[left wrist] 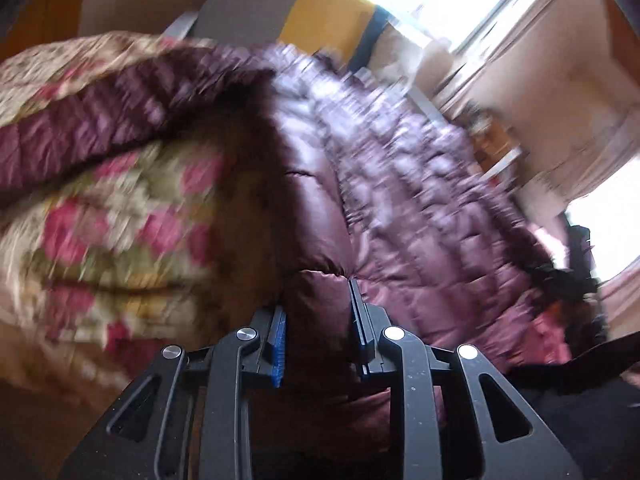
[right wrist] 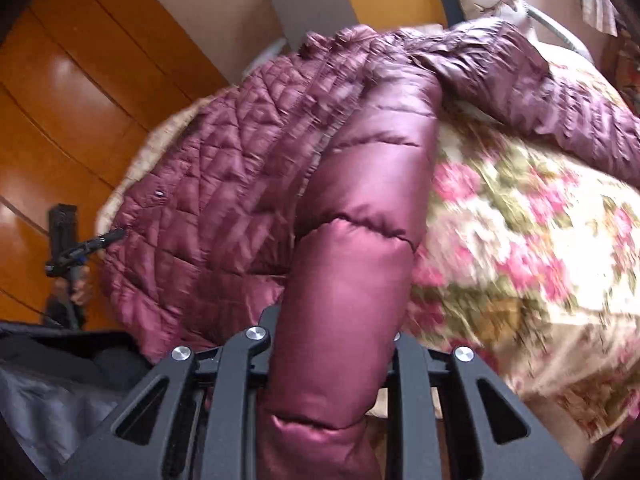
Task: Fold large clothes
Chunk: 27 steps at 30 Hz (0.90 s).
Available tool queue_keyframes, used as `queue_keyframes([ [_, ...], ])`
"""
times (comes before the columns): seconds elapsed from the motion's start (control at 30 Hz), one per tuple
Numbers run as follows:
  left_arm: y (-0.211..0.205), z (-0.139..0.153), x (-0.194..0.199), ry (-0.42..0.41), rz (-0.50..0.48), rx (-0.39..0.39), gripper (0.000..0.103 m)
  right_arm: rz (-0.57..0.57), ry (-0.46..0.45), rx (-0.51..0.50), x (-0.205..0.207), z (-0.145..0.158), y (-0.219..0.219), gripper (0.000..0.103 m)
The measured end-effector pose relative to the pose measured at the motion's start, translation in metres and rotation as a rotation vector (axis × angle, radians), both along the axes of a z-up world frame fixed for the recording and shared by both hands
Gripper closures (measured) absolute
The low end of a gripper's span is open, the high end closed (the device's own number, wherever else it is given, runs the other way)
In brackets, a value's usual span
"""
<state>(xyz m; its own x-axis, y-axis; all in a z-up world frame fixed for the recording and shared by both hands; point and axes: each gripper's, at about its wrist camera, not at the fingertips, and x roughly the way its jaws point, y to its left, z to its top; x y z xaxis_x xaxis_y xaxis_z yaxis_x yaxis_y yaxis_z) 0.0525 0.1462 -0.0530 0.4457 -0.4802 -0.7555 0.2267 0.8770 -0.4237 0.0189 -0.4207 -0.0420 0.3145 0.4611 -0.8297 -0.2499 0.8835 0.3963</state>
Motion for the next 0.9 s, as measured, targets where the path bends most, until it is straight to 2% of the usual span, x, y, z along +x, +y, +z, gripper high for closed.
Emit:
queue_keyframes([
  [0.03, -0.005, -0.012, 0.0, 0.025, 0.025, 0.069, 0.072, -0.011, 0.04, -0.032, -0.002, -0.019, -0.001, 0.079],
  [0.07, -0.009, -0.016, -0.001, 0.024, 0.035, 0.113, 0.063, -0.029, 0.063, -0.063, -0.003, -0.033, -0.002, 0.072],
  [0.1, -0.017, -0.017, -0.003, 0.003, 0.069, 0.194, 0.055, -0.044, 0.08, -0.074, -0.003, -0.039, -0.003, 0.068],
  [0.13, -0.021, -0.015, -0.003, -0.009, 0.1, 0.253, 0.039, -0.073, 0.093, -0.072, -0.002, -0.043, -0.007, 0.057],
  [0.17, -0.025, -0.009, -0.001, -0.027, 0.117, 0.293, 0.028, -0.094, 0.088, -0.087, -0.002, -0.04, -0.011, 0.042],
  [0.23, -0.032, 0.009, 0.0, -0.106, 0.135, 0.349, 0.022, -0.108, 0.041, -0.175, -0.002, -0.024, -0.014, 0.031],
  [0.3, -0.032, 0.024, 0.005, -0.153, 0.181, 0.369, 0.022, -0.137, -0.061, -0.257, 0.001, 0.004, -0.013, 0.027],
  [0.33, -0.033, 0.034, 0.01, -0.177, 0.206, 0.337, 0.022, -0.153, -0.099, -0.277, 0.005, 0.014, -0.012, 0.025],
  [0.43, -0.043, 0.048, 0.026, -0.23, 0.233, 0.228, 0.022, -0.2, -0.234, -0.212, 0.024, 0.043, 0.003, 0.025],
  [0.5, -0.059, 0.047, 0.036, -0.254, 0.194, 0.209, 0.022, -0.19, -0.28, -0.169, 0.045, 0.044, 0.025, 0.022],
  [0.57, -0.083, 0.036, 0.048, -0.281, 0.166, 0.272, 0.023, -0.177, -0.282, -0.162, 0.065, 0.033, 0.044, 0.021],
  [0.63, -0.095, 0.01, 0.059, -0.232, 0.151, 0.334, 0.03, -0.185, -0.241, -0.189, 0.088, 0.008, 0.054, 0.022],
  [0.7, -0.092, -0.015, 0.059, -0.202, 0.155, 0.4, 0.032, -0.202, -0.213, -0.233, 0.095, -0.015, 0.058, 0.022],
  [0.77, -0.084, -0.032, 0.05, -0.192, 0.163, 0.391, 0.032, -0.218, -0.163, -0.232, 0.099, -0.044, 0.045, 0.024],
  [0.83, -0.081, -0.037, 0.041, -0.209, 0.176, 0.384, 0.032, -0.197, -0.236, -0.218, 0.092, -0.057, 0.04, 0.024],
  [0.9, -0.085, -0.037, 0.039, -0.212, 0.186, 0.408, 0.033, -0.197, -0.245, -0.222, 0.091, -0.056, 0.043, 0.024],
])
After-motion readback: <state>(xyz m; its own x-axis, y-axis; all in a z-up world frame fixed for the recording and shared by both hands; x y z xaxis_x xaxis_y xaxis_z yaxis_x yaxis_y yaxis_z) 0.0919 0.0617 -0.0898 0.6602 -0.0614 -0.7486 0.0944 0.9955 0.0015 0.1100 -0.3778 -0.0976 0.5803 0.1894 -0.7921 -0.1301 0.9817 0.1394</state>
